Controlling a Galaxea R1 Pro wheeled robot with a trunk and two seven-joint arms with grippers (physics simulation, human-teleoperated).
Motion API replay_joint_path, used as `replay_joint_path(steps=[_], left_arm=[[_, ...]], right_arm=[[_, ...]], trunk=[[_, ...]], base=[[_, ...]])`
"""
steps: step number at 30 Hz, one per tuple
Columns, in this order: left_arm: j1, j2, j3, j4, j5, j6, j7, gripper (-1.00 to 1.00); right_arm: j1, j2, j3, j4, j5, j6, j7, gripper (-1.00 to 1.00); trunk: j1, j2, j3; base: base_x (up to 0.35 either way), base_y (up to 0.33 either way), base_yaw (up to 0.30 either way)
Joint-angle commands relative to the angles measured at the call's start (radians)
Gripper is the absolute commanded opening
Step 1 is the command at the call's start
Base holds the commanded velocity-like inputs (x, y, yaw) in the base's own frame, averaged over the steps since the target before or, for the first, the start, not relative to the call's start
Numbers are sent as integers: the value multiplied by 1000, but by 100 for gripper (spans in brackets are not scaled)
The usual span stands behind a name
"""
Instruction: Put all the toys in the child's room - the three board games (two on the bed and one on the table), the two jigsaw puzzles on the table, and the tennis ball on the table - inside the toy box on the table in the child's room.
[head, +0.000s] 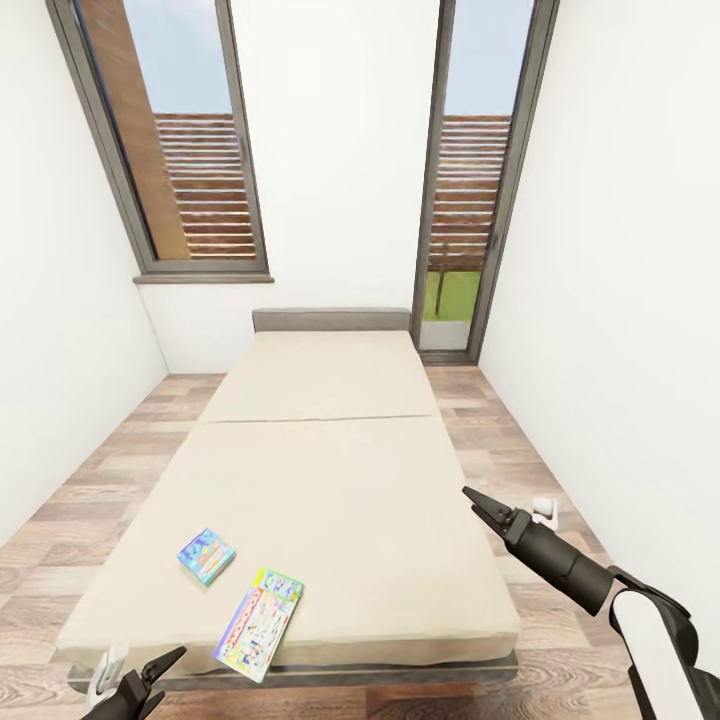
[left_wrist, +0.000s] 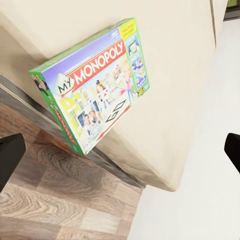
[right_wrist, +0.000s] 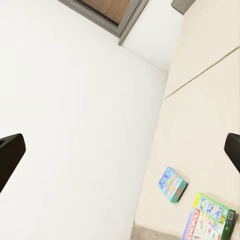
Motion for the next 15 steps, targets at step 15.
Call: replay_joint_path(steps=[15], left_arm=[[-1, -1, 1, 1, 6, 7, 1, 100]], right_arm=[[-1, 3, 4, 1, 3, 4, 1, 100]], trunk=[[58, -106, -48]], base=[[0, 0, 0]])
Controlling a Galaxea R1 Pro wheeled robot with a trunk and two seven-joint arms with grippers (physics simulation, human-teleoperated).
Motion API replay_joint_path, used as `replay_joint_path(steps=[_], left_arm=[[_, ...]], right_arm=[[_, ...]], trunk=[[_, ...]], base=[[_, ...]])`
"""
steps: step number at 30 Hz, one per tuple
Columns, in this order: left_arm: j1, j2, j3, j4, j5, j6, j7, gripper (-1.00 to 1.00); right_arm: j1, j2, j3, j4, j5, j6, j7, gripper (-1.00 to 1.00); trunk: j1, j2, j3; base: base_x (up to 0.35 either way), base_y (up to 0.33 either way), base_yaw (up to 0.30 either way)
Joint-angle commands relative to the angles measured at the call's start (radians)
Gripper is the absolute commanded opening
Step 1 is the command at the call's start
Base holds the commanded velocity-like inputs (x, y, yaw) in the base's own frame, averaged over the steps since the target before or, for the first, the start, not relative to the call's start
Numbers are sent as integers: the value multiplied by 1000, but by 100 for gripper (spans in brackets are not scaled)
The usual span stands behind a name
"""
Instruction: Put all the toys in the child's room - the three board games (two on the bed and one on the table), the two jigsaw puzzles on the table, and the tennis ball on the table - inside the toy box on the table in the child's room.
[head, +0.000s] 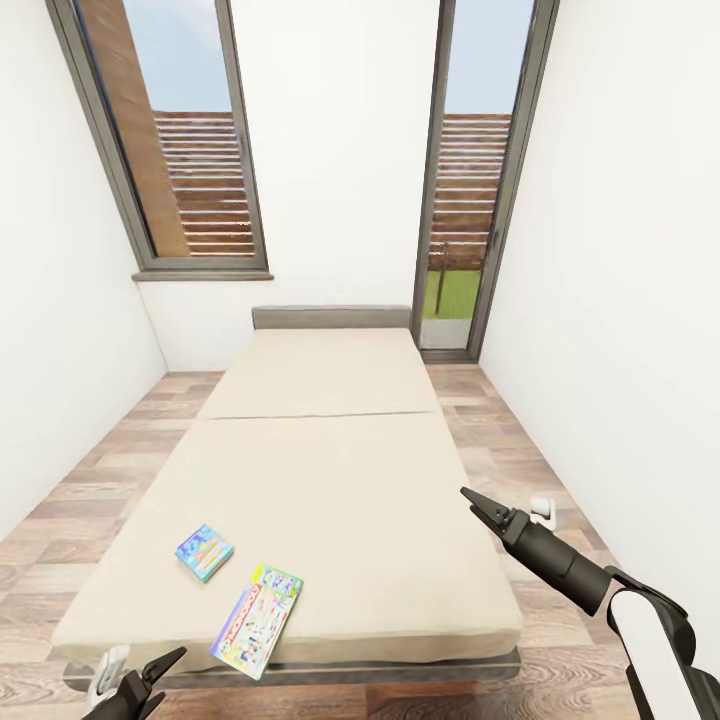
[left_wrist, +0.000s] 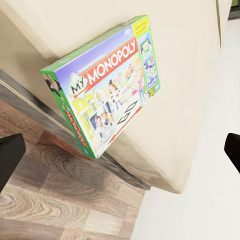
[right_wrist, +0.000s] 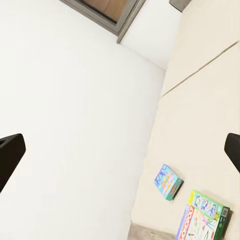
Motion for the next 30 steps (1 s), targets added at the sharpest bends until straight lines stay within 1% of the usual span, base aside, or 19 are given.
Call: replay_joint_path(steps=[1, 30], left_arm=[[-1, 0, 1, 0, 6, 8, -2, 100], [-1, -9, 1, 0, 6, 8, -2, 100]], right_arm=[[-1, 0, -1, 0, -1, 6, 3, 100], [-1, 0, -1, 1, 0, 4, 2, 100]], trunk=[[4, -8, -4], [115, -211, -95]], base=[[0, 0, 0], [0, 0, 0]])
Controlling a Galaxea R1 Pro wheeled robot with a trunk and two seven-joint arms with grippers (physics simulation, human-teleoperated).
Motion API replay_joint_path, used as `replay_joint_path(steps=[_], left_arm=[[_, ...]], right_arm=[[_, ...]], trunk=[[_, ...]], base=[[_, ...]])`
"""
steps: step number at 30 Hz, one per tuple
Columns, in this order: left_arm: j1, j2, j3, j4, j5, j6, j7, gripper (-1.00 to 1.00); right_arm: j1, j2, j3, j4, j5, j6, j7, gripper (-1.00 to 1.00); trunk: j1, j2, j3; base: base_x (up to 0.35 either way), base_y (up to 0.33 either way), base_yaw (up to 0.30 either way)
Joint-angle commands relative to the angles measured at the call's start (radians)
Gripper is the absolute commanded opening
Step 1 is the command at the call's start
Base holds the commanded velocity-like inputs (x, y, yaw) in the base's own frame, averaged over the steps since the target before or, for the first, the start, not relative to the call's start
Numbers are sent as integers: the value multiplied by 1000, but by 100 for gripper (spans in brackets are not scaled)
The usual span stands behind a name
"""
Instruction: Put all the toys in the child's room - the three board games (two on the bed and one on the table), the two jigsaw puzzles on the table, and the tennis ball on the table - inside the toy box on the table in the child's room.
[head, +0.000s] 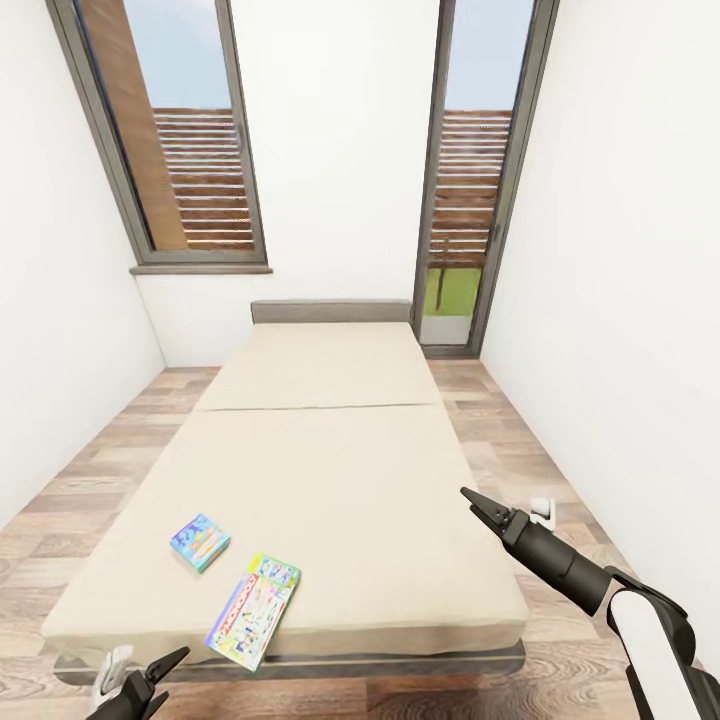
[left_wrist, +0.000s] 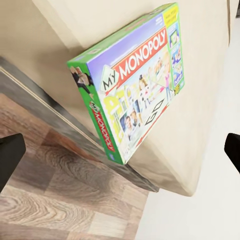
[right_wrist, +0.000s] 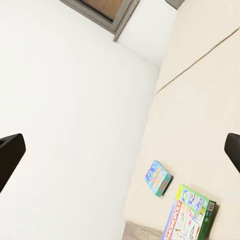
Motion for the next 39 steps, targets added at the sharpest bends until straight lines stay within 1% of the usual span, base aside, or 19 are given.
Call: replay_joint_path(steps=[1, 27, 28, 33, 39], left_arm=[[-1, -1, 1, 0, 6, 9, -2, 100], [-1, -16, 1, 0, 4, 7, -2, 100], [-1, -17, 1, 0, 3, 4, -2, 100], [-1, -17, 1, 0, -1, -58, -6, 100], [-1, -20, 1, 0, -2, -73, -9, 100]], right_arm=[[-1, 0, -1, 0, -1, 6, 3, 100], [-1, 0, -3, 2, -1, -1, 3, 100], [-1, 0, -3, 2, -1, -1, 3, 100], [-1, 0, -3, 2, -1, -1, 3, 100], [-1, 0, -4, 2, -1, -2, 3, 100]], trunk=[[4, -8, -4], [104, -190, -86], [107, -197, -89], [127, -232, -104], [150, -274, -123]], base=[[0, 0, 0], [0, 0, 0], [0, 0, 0], [0, 0, 0], [0, 0, 0]])
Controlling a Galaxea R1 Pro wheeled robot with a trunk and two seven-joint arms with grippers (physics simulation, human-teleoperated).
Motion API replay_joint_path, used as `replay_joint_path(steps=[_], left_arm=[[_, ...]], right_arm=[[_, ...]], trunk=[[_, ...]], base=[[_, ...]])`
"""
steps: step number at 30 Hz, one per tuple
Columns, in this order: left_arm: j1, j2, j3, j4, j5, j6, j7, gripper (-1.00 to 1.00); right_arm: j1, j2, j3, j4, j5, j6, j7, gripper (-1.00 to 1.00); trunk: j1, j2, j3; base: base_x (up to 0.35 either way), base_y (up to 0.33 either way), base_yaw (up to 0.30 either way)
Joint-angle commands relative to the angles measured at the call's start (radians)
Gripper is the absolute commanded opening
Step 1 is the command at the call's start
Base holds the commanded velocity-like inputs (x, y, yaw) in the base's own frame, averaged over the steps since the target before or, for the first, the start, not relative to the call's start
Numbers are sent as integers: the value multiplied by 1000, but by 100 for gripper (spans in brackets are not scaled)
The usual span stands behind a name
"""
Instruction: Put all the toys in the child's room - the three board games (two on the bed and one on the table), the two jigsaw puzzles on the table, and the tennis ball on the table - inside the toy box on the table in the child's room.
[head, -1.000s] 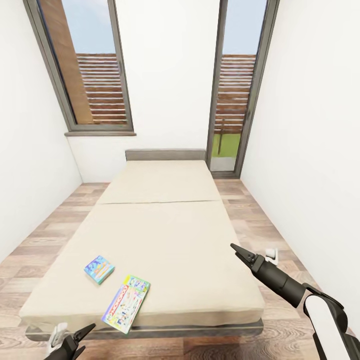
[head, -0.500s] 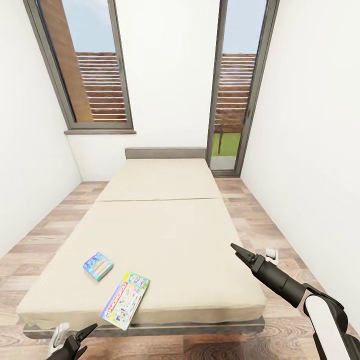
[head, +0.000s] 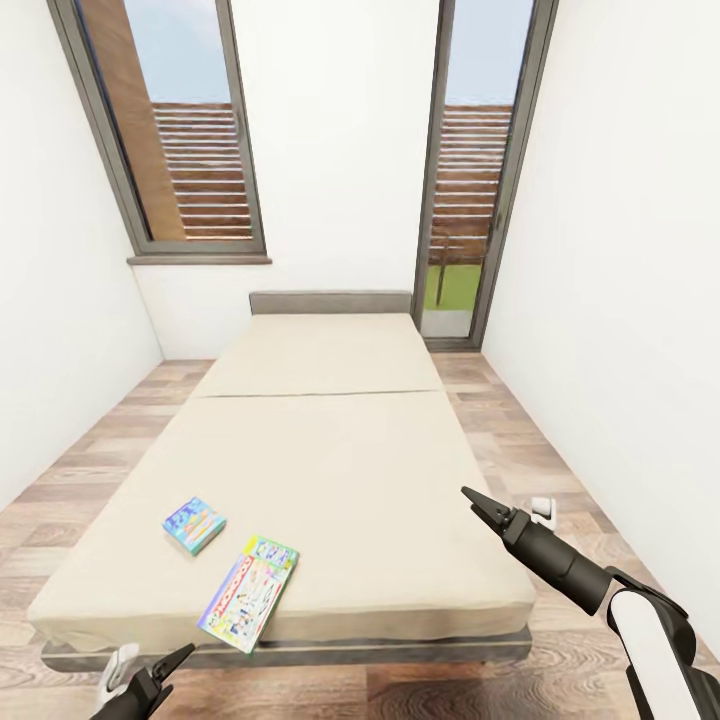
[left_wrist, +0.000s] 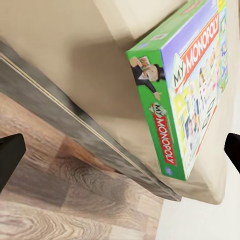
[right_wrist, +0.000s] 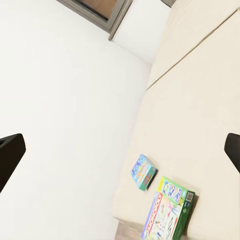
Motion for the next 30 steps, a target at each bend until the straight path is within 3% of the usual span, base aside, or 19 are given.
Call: replay_joint_path(steps=[1, 7, 17, 30], left_arm=[[-1, 0, 1, 1, 7, 9, -2, 100], [-1, -4, -2, 1, 7, 6, -2, 100], [-1, -10, -53, 0, 6, 2, -7, 100], [-1, -13, -58, 0, 6, 1, -7, 100]], right_arm=[[-1, 0, -1, 0, -1, 6, 2, 100], [-1, 0, -2, 0, -1, 7, 2, 100], [-1, 0, -2, 0, -1, 6, 2, 100], [-1, 0, -2, 0, -1, 6, 2, 100]], trunk=[[4, -8, -4], [19, -36, -17], [19, -36, -17], [19, -36, -17]], base=[[0, 0, 0], [0, 0, 0], [0, 0, 0], [-108, -128, 0]])
